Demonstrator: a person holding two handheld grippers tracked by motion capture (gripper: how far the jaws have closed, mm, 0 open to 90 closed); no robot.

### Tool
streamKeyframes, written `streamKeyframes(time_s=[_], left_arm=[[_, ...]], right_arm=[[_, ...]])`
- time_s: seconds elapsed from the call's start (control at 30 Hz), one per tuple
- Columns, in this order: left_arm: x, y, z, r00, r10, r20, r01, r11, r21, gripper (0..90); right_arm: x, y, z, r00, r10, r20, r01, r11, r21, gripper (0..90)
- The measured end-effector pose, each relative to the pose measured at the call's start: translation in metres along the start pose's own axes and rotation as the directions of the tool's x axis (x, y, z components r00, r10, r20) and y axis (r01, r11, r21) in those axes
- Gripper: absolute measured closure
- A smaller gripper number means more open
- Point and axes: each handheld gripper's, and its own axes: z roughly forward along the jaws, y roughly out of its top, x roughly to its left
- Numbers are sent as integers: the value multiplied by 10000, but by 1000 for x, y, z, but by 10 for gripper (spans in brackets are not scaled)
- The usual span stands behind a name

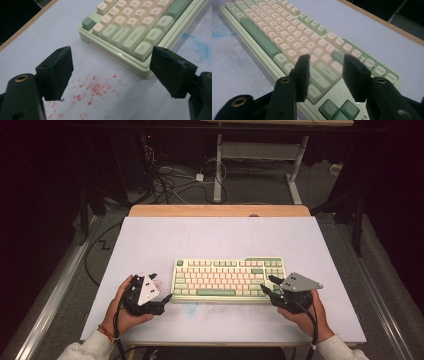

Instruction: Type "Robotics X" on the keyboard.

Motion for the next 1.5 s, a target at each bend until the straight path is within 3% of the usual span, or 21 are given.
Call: streamKeyframes(time_s=[0.17, 0.3, 0.63, 0.93, 1.27, 1.37, 1.5], left_arm=[[-1, -8, -3, 9997, -253, 59, 253, 9996, 110, 182], [-2, -12, -5, 9996, -273, 102, 270, 9994, 221, 181], [-3, -14, -6, 9996, -256, 116, 252, 9992, 319, 181], [-4, -15, -4, 9992, -343, 208, 333, 9984, 446, 181], [-4, -15, -3, 9992, -330, 224, 317, 9981, 534, 181], [-5, -16, -2, 9991, -328, 264, 313, 9979, 562, 181], [-4, -16, -2, 9992, -301, 263, 285, 9979, 585, 181]], right_arm=[[1, 14, 11, 9988, -169, -455, 180, 9996, 235, 800], [7, 25, 27, 9964, -415, -734, 452, 9978, 491, 882], [18, 53, 72, 9922, -568, -1109, 669, 9937, 897, 899], [24, 60, 97, 9897, -633, -1281, 791, 9893, 1222, 899], [29, 59, 112, 9899, -628, -1275, 829, 9838, 1588, 899], [32, 57, 118, 9891, -728, -1279, 971, 9759, 1954, 899], [33, 59, 114, 9882, -830, -1289, 1050, 9790, 1747, 900]])
